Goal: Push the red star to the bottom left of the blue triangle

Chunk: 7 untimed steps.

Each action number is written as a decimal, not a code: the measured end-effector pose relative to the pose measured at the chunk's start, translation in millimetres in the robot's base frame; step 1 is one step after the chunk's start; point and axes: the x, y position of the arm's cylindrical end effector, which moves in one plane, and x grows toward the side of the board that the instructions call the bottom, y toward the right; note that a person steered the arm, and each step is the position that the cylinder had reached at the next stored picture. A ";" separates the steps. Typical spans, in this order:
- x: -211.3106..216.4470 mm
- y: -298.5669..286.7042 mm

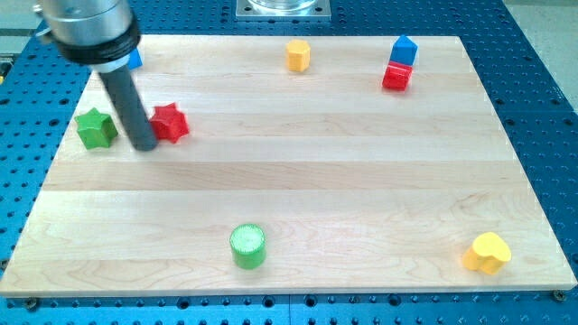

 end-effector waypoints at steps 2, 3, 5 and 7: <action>-62.6 59.2; -76.6 96.9; -83.4 100.9; -121.5 251.5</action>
